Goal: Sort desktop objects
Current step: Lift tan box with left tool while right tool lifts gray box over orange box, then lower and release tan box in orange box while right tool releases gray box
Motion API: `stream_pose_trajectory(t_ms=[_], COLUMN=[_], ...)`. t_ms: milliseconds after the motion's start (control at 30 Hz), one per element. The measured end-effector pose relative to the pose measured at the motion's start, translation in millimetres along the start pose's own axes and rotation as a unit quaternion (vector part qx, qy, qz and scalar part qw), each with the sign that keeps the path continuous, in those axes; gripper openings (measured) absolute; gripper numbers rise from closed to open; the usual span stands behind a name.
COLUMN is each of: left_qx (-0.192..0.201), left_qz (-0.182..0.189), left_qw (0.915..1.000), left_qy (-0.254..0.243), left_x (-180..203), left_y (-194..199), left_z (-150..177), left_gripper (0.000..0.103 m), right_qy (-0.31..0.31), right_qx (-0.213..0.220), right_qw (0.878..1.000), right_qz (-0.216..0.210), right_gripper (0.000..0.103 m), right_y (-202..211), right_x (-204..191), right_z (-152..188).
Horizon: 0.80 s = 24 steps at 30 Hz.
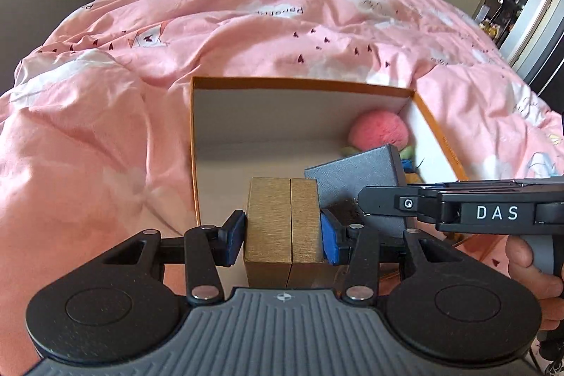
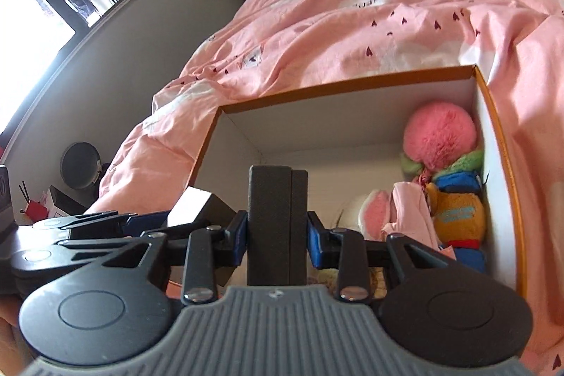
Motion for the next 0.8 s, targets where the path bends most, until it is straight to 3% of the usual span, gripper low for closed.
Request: stream_pose_trajectory(t_ms=[433,600,800], left_qx=[-0.062,-0.069,-0.071], left_qz=[-0.083,-0.110,-0.102], left_qw=[0.9936,0.9902,0.9911], left_qy=[-0.045,-0.051,-0.046], left_x=[0.8,3.0,-0.1], left_y=[-27.9,-32.6,-32.7], left_z=[12.7,22.3,24.1], left_gripper=[0.052,0.052,0.054], right_qy=[0.003,0.007,0.021], right_qx=[-0.084,-0.117,-0.134], right_qw=[0.996,0.993,0.990], right_qz=[-0.025,-0.032,-0.030], right_gripper=[0.036,0.036,0.036], right_y=[-54.5,-65.0,-69.9], right_x=[5.1,3.6,0.4], right_z=[9.8,13.9,13.5])
Point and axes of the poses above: each gripper's, at about its wrist camera, not at the fingertips, and y roughly against the way its jaws point, x to its right, z to its underside, the point moved 7 cm from there along -y, roughly the way its jaws point, and after that the axes turned 5 degrees about z, right-handed, at the moved point
